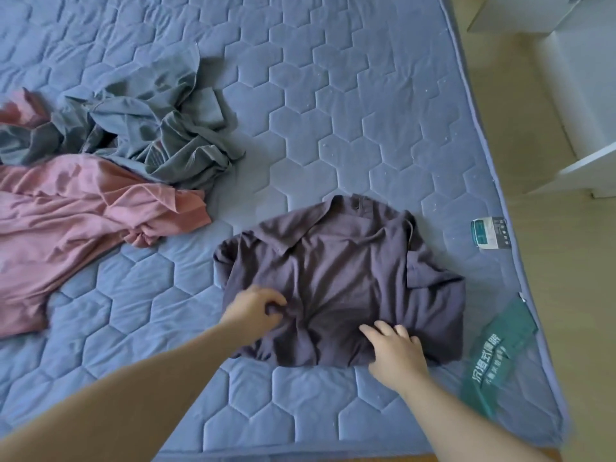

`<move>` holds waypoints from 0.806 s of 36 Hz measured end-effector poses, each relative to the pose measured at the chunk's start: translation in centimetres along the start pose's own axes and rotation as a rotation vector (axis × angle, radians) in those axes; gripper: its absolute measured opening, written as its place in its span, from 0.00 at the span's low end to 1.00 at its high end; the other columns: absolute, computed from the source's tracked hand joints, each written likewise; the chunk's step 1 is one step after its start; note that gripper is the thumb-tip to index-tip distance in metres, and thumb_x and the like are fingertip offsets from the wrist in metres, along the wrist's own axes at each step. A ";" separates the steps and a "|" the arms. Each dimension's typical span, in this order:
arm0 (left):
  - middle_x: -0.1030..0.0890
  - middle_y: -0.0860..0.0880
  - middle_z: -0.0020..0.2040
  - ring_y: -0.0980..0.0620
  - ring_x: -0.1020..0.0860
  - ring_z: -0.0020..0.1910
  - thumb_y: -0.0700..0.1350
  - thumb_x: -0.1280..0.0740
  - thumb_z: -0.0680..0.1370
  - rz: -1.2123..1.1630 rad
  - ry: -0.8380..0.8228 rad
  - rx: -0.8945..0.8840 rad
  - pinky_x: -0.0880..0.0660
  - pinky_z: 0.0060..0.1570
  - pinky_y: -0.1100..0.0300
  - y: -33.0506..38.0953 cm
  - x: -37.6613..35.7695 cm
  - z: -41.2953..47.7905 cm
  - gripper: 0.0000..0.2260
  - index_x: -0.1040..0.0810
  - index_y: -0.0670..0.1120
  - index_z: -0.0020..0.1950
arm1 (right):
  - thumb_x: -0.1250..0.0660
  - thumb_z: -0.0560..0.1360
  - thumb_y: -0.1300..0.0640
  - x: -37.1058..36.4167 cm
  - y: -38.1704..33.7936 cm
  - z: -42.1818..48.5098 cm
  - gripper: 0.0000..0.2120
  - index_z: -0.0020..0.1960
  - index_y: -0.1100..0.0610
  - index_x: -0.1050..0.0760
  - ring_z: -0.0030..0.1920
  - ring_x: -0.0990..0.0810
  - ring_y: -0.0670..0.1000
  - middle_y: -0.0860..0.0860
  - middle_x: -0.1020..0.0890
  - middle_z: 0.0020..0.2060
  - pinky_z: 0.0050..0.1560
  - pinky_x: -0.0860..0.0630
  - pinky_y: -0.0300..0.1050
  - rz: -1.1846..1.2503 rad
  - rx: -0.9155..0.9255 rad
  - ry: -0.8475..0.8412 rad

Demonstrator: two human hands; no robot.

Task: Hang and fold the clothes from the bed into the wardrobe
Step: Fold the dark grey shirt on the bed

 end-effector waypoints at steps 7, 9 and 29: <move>0.31 0.44 0.62 0.40 0.28 0.60 0.48 0.30 0.74 -0.196 0.266 0.577 0.31 0.59 0.46 -6.0 2.8 -1.9 0.22 0.35 0.47 0.63 | 0.41 0.75 0.53 -0.1 -3.5 -0.3 0.24 0.71 0.46 0.37 0.66 0.34 0.50 0.42 0.33 0.68 0.61 0.36 0.43 0.126 0.029 0.101; 0.25 0.45 0.57 0.42 0.26 0.57 0.46 0.31 0.74 -0.252 0.218 0.565 0.31 0.59 0.48 -6.7 2.4 -1.9 0.18 0.33 0.46 0.61 | 0.41 0.75 0.53 -0.2 -4.2 -0.2 0.22 0.69 0.49 0.35 0.64 0.33 0.51 0.45 0.31 0.66 0.59 0.35 0.43 0.167 0.022 0.098; 0.37 0.47 0.69 0.41 0.38 0.68 0.43 0.33 0.70 0.009 0.405 0.256 0.37 0.63 0.47 -3.2 7.2 0.9 0.33 0.41 0.51 0.72 | 0.41 0.77 0.56 2.3 -5.5 2.2 0.12 0.60 0.55 0.29 0.57 0.27 0.56 0.52 0.25 0.58 0.54 0.30 0.47 0.359 -0.155 0.121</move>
Point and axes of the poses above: each hand's wrist, its own z-axis towards the middle knuckle, its own x-axis out of the back of the hand, y = z × x, the point moved 8 cm from there along z, towards the middle knuckle
